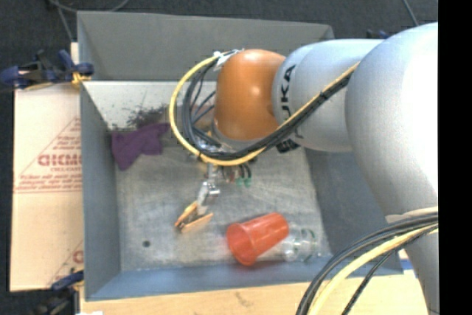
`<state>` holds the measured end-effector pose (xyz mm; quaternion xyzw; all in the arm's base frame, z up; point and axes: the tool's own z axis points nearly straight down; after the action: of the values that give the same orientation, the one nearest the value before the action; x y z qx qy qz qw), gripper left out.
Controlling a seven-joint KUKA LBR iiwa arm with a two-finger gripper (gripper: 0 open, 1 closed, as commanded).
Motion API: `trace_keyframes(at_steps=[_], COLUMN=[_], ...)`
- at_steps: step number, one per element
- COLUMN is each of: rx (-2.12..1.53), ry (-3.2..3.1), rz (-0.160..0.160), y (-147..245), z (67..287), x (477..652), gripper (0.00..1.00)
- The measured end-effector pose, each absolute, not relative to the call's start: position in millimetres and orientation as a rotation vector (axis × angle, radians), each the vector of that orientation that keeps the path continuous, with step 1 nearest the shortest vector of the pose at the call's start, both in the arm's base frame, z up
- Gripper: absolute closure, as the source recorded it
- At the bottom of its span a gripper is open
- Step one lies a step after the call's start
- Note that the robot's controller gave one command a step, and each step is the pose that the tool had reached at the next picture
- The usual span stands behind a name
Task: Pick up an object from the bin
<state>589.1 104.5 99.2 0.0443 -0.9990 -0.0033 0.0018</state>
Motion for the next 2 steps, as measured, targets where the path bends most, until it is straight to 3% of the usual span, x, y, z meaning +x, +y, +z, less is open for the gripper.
trace_keyframes(at_steps=[1, 2], rx=[0.138, 0.136], ry=[-3.135, -3.135], rz=[-0.011, -0.011], y=[104.5, 104.5], z=[99.2, 99.2], x=[589.1, 589.1], gripper=[0.00, 1.00])
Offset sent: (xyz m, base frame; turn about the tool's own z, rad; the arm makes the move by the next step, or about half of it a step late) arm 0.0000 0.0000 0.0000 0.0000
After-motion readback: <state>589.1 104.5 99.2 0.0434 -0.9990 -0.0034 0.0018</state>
